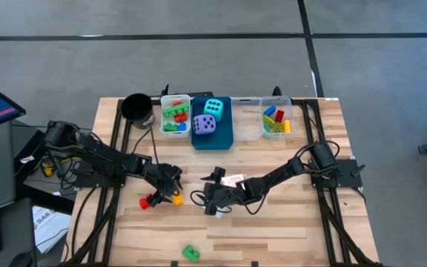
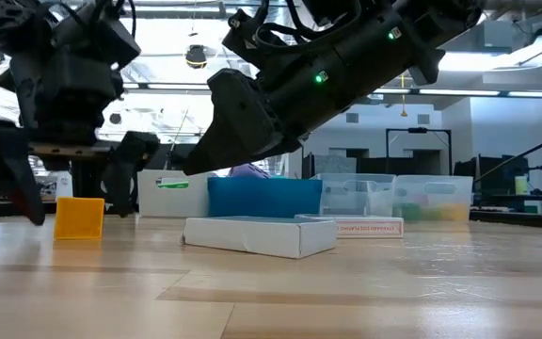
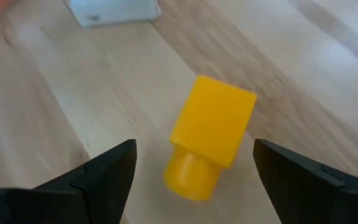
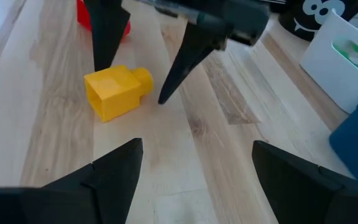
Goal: Pick & Place Toys
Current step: Put the large yellow game piece into the white bin
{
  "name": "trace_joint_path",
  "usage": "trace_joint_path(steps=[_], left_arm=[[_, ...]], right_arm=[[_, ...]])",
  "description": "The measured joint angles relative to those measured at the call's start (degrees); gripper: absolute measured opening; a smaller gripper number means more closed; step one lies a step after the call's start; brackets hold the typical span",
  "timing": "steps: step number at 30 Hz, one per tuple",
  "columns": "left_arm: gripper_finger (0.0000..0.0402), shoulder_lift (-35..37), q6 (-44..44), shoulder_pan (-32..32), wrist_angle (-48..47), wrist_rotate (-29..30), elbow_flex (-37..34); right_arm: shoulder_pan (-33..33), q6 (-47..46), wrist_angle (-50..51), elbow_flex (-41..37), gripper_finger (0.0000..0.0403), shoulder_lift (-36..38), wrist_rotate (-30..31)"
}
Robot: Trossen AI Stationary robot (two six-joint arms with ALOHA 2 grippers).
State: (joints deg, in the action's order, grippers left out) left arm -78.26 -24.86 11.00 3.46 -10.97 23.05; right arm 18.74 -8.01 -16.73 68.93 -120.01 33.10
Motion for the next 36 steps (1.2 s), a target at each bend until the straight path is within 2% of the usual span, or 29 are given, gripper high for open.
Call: trace_joint_path(steps=[4, 8, 11, 17, 24, 28, 33, 36], left_arm=[[0.0309, -2.0, 0.2, 0.0, 1.0, 0.0, 0.0], [0.028, -2.1, 0.2, 0.0, 1.8, -0.1, 0.0], [0.0237, -1.6, 0.3, 0.0, 2.4, -0.2, 0.0], [0.0126, -1.2, 0.3, 0.0, 3.5, -0.3, 0.0], [0.0126, -0.5, 1.4, -0.2, 4.5, 0.4, 0.0], [0.0126, 2.6, 1.5, -1.0, 4.4, 1.3, 0.0], [0.0126, 10.3, 1.5, -2.7, 4.4, 7.5, 0.0], [0.0126, 16.0, 1.5, -4.0, 3.0, 13.8, 0.0]], right_arm=[[-0.1, 0.3, 0.0, 0.0, 0.0299, 0.0, 0.0], [-0.4, 0.5, 0.0, 0.0, 0.0299, 0.0, 0.0], [-0.6, 0.5, 0.0, 0.0, 0.0299, 0.0, 0.0], [-0.9, 0.4, 0.1, 0.0, 0.0299, 0.0, 0.0], [-0.9, 0.4, 0.2, 0.0, 0.0299, 0.0, 0.0], [-0.9, 0.4, 0.1, 0.0, 0.0299, 0.0, 0.0], [-0.8, 0.4, 0.1, 0.0, 0.0299, 0.0, 0.0], [-0.7, 0.4, 0.2, 0.0, 0.0299, 0.0, -0.1]])
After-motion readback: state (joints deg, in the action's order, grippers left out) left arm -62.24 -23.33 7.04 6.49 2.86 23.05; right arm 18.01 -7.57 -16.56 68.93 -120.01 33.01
